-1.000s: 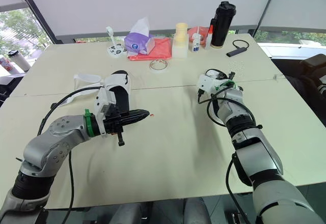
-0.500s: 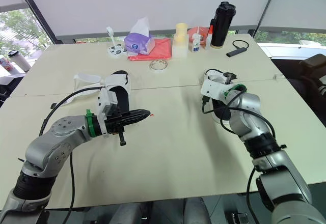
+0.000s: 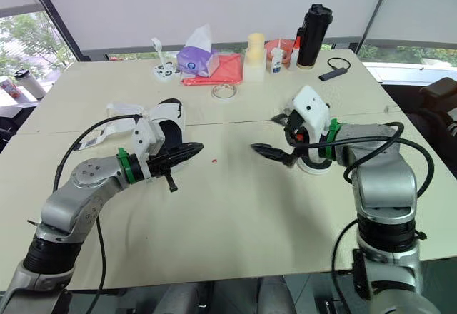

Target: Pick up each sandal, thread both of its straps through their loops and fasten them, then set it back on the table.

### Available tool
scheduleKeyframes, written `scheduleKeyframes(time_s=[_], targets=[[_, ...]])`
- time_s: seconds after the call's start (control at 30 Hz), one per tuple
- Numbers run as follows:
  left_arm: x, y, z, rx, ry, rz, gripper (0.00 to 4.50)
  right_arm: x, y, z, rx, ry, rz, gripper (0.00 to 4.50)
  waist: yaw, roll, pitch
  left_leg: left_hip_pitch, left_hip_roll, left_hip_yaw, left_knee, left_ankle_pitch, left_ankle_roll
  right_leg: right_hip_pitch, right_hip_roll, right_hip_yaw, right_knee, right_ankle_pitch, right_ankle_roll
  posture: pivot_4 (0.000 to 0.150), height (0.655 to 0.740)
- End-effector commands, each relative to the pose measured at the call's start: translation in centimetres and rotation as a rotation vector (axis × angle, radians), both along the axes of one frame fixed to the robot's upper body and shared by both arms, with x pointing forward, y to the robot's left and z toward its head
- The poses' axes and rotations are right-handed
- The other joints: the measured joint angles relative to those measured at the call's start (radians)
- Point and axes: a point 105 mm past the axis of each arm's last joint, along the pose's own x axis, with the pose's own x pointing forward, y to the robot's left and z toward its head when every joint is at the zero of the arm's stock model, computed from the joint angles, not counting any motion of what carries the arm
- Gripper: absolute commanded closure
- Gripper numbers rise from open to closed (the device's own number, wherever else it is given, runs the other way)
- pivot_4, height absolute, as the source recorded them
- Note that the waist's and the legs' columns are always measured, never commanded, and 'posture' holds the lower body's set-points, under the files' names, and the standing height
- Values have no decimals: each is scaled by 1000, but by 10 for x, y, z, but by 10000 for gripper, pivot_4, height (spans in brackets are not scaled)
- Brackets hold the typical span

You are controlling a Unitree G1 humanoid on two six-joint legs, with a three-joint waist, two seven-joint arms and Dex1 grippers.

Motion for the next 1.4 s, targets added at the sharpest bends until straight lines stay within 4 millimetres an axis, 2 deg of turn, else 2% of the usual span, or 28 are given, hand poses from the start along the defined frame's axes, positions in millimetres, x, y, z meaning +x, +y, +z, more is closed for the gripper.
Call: scheduleKeyframes(time_s=[0.03, 0.23, 0.4, 0.5, 0.6, 0.67, 0.7, 0.83, 0.87, 1.1, 1.2, 1.4], targets=[[9, 9, 13, 76, -141, 82, 45000, -11, 9, 5, 77, 43, 62, 311, 3, 0, 0, 0, 0, 0, 0, 0, 0, 0, 0, 0, 0, 0, 0, 1500, 7400], [19, 28, 22, 146, -261, 213, 45000, -12, 24, 0, 120, 77, 89, 311, 1, 0, 0, 0, 0, 0, -1, 0, 0, -1, 0, 0, 0, 0, 0, 1500, 7400], [21, 33, 24, 163, -293, 246, 45000, -9, 26, -2, 114, 75, 74, 311, 0, 0, 0, 0, 0, 1, -2, 0, 0, -2, 0, 0, 0, 0, 0, 1500, 7400], [29, 45, 27, 226, -354, 333, 45000, -3, 24, -9, 81, 76, 43, 311, 0, 0, 0, 0, 0, 1, -2, 0, 0, -2, 0, 0, 0, 0, 0, 1500, 7400], [38, 57, 28, 323, -424, 422, 36387, 1, 23, -12, 68, 66, 32, 0, 0, 0, 0, 0, 0, 1, -2, 0, 0, -1, 0, 0, 0, 0, 0, 1500, 7400], [44, 65, 31, 377, -474, 480, 27497, 2, 24, -12, 68, 60, 26, 0, 0, 0, 0, 0, 0, 1, -2, 0, 0, -2, 0, 0, 0, 0, 0, 1500, 7400], [47, 67, 32, 394, -490, 496, 21078, 3, 24, -12, 67, 57, 22, 0, 0, 0, 0, 0, 0, 1, -2, 0, 0, -2, 0, 0, 0, 0, 0, 1500, 7400], [53, 69, 36, 429, -547, 549, 1965, 4, 23, -13, 63, 54, 15, 0, 1, 0, 0, 0, 0, 1, -2, 0, 0, -2, 0, 0, 0, 0, 1, 1500, 7400], [53, 69, 35, 442, -557, 550, 926, 4, 23, -14, 61, 53, 15, 0, 1, 0, 0, 0, 0, 1, -2, 0, 0, -2, 0, 0, 0, 0, 1, 1500, 7400], [60, 69, 31, 671, -664, 575, 926, 6, 21, -15, 46, 46, -11, 0, 0, 0, 0, 0, 0, 1, -2, 0, 0, -2, 0, 0, 0, 0, 1, 1500, 7400], [62, 77, 19, 794, -643, 580, 926, 7, 20, -16, 42, 43, -19, 0, 0, 0, 0, 0, 0, 1, -2, 0, 0, -2, 0, 0, 0, 0, 1, 1500, 7400], [72, 86, 5, 855, -577, 603, 926, 9, 20, -16, 40, 38, -26, 0, -1, 0, 0, 0, 0, 1, -2, 0, 0, -2, 0, 0, 0, 0, 1, 1500, 7400]])
